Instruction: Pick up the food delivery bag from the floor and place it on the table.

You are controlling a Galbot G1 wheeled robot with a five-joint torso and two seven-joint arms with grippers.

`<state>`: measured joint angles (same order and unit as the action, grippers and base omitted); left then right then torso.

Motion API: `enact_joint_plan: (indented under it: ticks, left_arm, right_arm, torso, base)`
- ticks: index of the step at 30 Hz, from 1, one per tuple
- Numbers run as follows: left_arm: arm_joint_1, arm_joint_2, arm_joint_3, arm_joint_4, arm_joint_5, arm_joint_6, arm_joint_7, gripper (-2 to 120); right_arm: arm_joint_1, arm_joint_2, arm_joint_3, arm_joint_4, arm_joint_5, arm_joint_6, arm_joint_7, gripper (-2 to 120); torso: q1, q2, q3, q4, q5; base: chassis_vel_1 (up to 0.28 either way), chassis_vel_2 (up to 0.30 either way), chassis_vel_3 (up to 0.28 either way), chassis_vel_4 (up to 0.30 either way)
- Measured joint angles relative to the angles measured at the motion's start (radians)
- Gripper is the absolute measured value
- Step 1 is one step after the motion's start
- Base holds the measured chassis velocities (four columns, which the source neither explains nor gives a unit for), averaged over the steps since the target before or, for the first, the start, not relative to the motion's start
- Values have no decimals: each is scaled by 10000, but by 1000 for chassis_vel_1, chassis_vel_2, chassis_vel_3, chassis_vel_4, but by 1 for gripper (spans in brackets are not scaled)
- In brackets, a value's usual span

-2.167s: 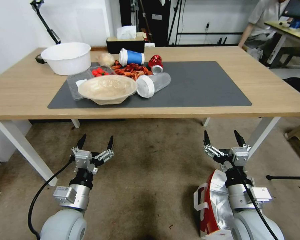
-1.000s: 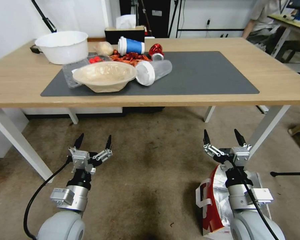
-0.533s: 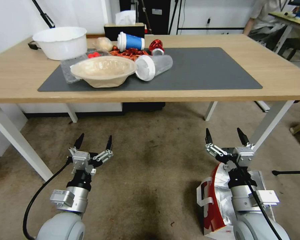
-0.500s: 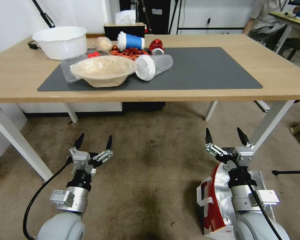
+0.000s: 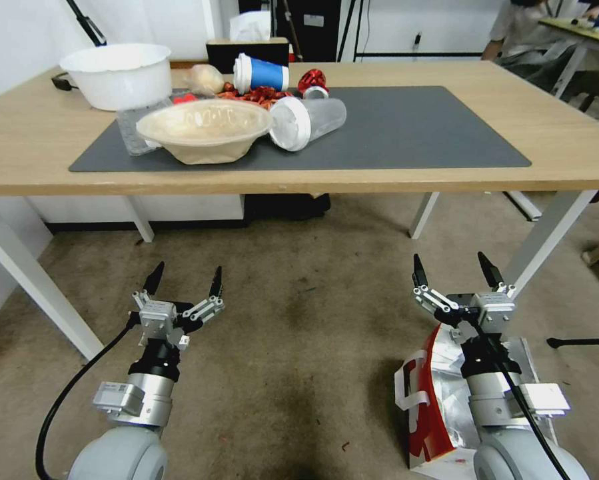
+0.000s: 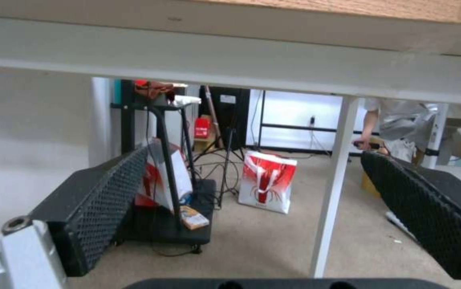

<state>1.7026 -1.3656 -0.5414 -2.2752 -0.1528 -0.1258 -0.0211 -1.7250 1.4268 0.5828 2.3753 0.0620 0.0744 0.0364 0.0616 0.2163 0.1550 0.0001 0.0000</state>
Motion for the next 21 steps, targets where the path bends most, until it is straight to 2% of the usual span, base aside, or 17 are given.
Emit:
enact_joint_plan:
  ticks: [12,21]
  left_arm:
    - [84,-130,119,68,287,-97,24,100]
    - [99,25,68,18,333,-145,24,100]
  right_arm:
    - [115,-19,31,-113,99,30,-11,100]
    - [175,-63,94,-109,255,11,-11,100]
  torso:
    - [-101,-473,-373,1,0]
    - [-166,-805,-639,0,0]
  base:
    - [0,0,0,0]
    - [0,0,0,0]
